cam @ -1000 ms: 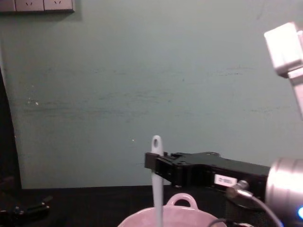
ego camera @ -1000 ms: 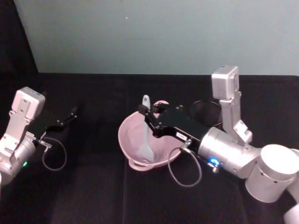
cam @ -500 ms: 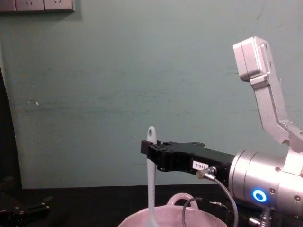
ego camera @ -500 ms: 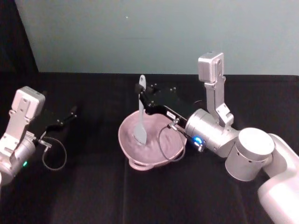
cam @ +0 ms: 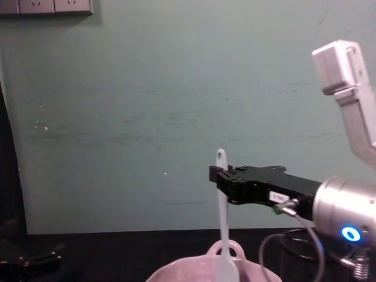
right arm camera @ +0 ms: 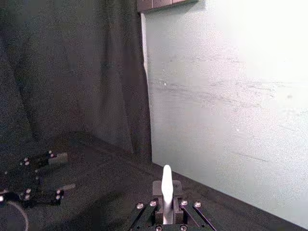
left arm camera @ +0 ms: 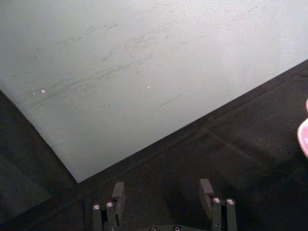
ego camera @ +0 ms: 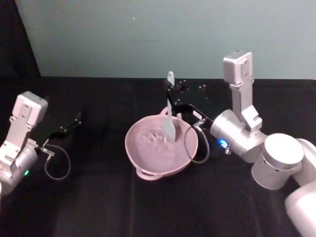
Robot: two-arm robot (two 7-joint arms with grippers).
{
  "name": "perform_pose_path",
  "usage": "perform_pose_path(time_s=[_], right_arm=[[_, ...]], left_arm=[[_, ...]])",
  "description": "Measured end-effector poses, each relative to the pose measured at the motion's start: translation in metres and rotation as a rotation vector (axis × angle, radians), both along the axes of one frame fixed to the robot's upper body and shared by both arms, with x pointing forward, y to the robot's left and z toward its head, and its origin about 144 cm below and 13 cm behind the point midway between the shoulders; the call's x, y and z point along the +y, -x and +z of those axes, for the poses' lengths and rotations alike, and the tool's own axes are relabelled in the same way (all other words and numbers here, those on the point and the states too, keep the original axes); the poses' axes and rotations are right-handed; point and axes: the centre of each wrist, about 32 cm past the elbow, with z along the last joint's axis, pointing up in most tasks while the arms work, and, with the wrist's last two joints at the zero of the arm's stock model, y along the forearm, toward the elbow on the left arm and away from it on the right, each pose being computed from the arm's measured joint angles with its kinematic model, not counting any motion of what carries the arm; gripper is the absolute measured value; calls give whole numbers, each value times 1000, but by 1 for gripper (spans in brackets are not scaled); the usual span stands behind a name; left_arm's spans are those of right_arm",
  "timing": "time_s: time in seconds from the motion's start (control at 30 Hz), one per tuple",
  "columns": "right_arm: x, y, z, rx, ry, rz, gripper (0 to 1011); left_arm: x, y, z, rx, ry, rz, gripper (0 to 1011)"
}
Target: Use the one hand to pick up the spoon and stir the clear water in the bowl.
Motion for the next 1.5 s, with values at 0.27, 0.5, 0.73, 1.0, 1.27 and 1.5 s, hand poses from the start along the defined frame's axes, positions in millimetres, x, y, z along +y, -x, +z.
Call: perform_pose_path(time_s=[0.27,0.5,0.73,1.0,1.27,1.5], right_arm=[[-15,25,13,31,33,38,114],[-15,44,17,80,23,107,114],[3,46,16,128,-2,188,113],[22,31,9,128,-19,224,113],[32,6,3,69,-32,193,114],[31,-9,0,13,-45,133,114]], left_arm=[[0,0,0,0,0,0,1011],[0,0,0,0,0,0,1011],[0,0,0,0,0,0,1011],[0,0,0,0,0,0,1011],[0,0,0,0,0,0,1011],[0,0,0,0,0,0,1011]])
